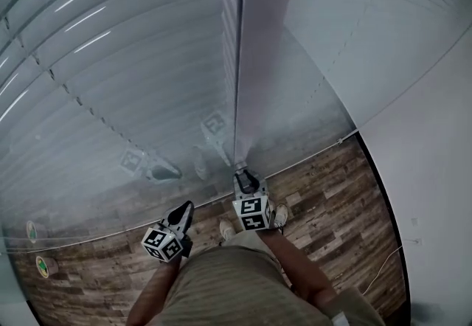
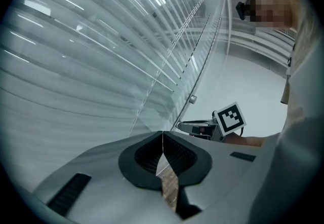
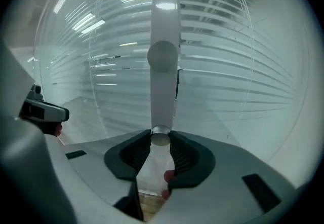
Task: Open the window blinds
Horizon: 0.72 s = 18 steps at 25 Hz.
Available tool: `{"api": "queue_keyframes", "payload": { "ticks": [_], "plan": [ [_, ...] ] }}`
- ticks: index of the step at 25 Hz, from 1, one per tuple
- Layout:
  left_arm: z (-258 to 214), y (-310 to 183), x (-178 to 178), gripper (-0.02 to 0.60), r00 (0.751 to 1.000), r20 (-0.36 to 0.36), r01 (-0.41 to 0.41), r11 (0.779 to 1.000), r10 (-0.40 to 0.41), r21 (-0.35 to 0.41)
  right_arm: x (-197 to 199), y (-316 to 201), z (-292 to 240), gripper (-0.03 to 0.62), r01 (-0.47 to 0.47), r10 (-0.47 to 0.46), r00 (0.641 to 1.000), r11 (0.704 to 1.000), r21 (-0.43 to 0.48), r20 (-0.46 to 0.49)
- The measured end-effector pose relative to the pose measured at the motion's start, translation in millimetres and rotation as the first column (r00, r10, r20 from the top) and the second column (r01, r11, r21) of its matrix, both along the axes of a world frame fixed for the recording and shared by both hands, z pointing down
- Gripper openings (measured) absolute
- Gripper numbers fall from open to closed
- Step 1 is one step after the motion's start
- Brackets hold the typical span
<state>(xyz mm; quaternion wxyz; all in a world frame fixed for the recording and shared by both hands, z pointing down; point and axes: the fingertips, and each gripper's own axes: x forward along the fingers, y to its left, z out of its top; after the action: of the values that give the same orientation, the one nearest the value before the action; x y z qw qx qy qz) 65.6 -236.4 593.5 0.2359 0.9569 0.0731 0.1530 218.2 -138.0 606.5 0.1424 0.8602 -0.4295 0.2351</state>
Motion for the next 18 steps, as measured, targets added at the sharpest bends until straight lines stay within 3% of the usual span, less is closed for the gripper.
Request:
{"api": "queue_keyframes", "payload": {
  "ticks": [5, 7, 10, 12, 16, 18],
  "plan": [
    [-8.7, 9.2, 1.8, 0.015, 1.000, 0.004, -0.029, 1.000, 0.029, 0.010, -1.3, 0.3, -9.4, 0.126, 0.018, -0.022, 0.997, 0.998, -0.053, -0.076],
    [-0.5, 14.0, 0.8, 0.015, 0.999, 0.006, -0.038, 0.999, 0.037, 0.016, -4.5, 3.1, 1.6, 0.127, 0.049, -0.048, 0.996, 0.999, 0.001, -0.069],
    [9.2, 20.0, -3.1, 0.015, 0.999, 0.013, -0.046, 0.999, 0.045, 0.027, -7.0, 14.5, 15.5, 0.186, -0.009, -0.032, 0.987, 0.967, 0.256, 0.157],
    [11.3, 19.0, -4.6, 0.015, 0.999, 0.019, -0.044, 0.999, 0.044, 0.031, -4.1, 19.9, 19.4, 0.187, -0.105, -0.022, 0.946, 0.924, 0.369, 0.325],
    [10.9, 17.0, -5.1, 0.015, 0.999, 0.030, -0.043, 0.998, 0.042, 0.036, 1.5, 16.1, 20.7, 0.185, -0.230, -0.052, 0.854, 0.855, 0.464, 0.518],
    [11.4, 20.7, -5.2, 0.015, 0.999, 0.031, -0.044, 0.998, 0.043, 0.041, 0.1, 15.0, 20.5, 0.137, -0.258, -0.070, 0.824, 0.837, 0.482, 0.563]
  ]
}}
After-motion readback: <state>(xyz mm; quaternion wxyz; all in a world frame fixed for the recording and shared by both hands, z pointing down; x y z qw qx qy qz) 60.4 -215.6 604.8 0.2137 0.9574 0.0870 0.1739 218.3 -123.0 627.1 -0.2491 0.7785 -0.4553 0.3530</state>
